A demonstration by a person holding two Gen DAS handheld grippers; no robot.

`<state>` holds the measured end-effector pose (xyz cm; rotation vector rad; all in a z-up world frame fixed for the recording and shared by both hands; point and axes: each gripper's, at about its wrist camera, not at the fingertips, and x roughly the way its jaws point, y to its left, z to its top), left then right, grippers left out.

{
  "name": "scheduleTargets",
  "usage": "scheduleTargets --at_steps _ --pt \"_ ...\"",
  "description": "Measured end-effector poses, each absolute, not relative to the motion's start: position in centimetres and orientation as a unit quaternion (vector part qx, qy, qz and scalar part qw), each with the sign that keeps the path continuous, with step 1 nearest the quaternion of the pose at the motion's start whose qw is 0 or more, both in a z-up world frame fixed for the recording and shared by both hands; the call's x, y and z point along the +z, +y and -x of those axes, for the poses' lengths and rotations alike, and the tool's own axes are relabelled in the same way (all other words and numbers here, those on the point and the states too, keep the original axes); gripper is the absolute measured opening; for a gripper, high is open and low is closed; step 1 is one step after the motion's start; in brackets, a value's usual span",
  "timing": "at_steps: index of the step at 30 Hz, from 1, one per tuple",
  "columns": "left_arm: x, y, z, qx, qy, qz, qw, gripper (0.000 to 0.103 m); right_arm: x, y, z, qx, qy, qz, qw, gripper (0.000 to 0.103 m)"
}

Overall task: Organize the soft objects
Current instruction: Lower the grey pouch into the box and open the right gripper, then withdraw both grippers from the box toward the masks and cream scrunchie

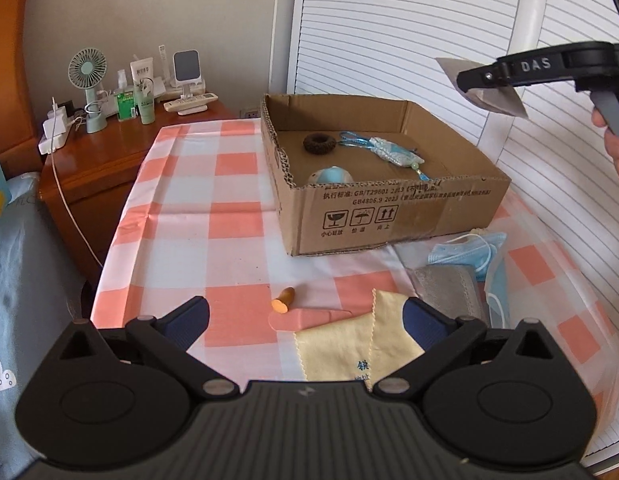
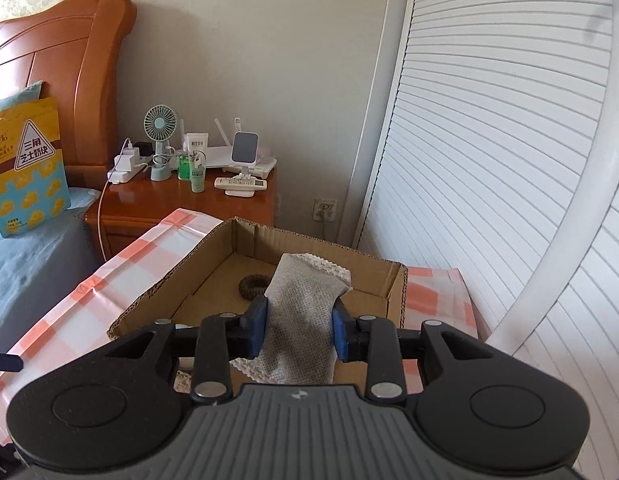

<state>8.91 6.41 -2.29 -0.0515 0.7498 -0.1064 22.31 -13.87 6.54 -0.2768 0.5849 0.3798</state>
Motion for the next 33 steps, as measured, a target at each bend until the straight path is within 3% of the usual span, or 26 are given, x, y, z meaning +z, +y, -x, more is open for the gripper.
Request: scheduleTargets --at_steps 1,2,4,33 --pt "-2.2 6.5 -8.8 -0.05 0.363 0.022 0.93 0.102 6.4 -13.6 -22.9 0.181 0.286 0.134 0.932 0.053" --pt "-2.1 6.5 -8.7 -0.05 0.361 0.019 0.931 0.102 6.3 -13.4 -23.4 0.176 0.29 0.131 0.932 0.074" --pt "-1.9 6.7 -8.4 -0.052 0.356 0.016 0.933 0.102 5.9 -13.1 -23.7 0.174 0.292 0.125 0.932 0.09" --pt "-2.0 6.5 -6.1 -0.065 0.351 0.008 0.934 0.102 1.8 -17.0 -16.9 0.12 0.34 0.078 0.929 0.103"
